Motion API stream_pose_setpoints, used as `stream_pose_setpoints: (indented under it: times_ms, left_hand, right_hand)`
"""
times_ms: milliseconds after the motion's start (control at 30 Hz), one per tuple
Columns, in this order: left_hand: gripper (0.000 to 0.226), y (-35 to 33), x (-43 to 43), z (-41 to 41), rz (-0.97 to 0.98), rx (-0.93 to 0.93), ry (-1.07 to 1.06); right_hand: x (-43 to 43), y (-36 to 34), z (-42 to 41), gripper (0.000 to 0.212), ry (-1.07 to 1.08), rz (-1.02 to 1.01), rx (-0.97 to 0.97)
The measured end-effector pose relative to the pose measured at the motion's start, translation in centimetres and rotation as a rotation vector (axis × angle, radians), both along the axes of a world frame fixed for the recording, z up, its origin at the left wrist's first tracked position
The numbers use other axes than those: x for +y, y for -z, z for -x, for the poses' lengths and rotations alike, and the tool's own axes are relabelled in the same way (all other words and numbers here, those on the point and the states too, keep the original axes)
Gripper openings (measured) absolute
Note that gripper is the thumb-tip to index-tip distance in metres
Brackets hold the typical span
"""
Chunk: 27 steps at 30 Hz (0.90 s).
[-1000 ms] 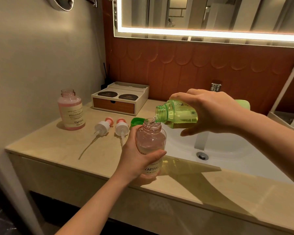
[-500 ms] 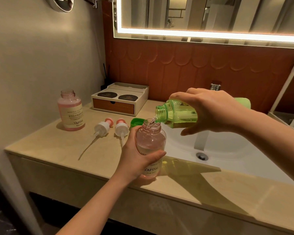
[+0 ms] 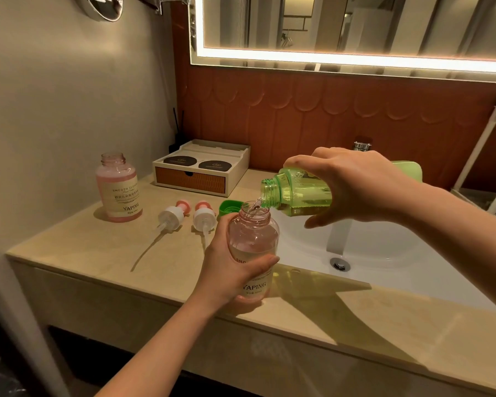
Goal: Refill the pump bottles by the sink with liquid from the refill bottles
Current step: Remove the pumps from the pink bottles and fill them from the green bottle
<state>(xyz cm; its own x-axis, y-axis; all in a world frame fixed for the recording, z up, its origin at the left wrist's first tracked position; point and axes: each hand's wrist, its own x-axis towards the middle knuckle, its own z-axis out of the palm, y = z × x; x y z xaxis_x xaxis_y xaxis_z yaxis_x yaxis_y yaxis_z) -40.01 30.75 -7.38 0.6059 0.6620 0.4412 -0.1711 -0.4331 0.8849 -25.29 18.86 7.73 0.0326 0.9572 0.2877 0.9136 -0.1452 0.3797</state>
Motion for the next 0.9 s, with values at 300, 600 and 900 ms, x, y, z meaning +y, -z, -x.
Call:
stream_pose_setpoints:
  times_ms: [300, 600, 900]
  left_hand:
    - [0.071, -0.17, -0.06, 0.08, -0.008, -0.013, 0.001]
    - [0.07, -0.27, -0.21, 0.12, -0.008, -0.004, -0.003]
    - [0.072, -0.12, -0.03, 0.06, 0.0, 0.008, 0.002]
  right_hand:
    - [0.01, 0.0, -0.01, 0.095, 0.011, 0.004, -0.019]
    - [0.14, -0.26, -0.04, 0.095, 0.011, -0.003, -0.061]
    - [0.2, -0.44, 0.08, 0.095, 0.018, 0.005, -0.077]
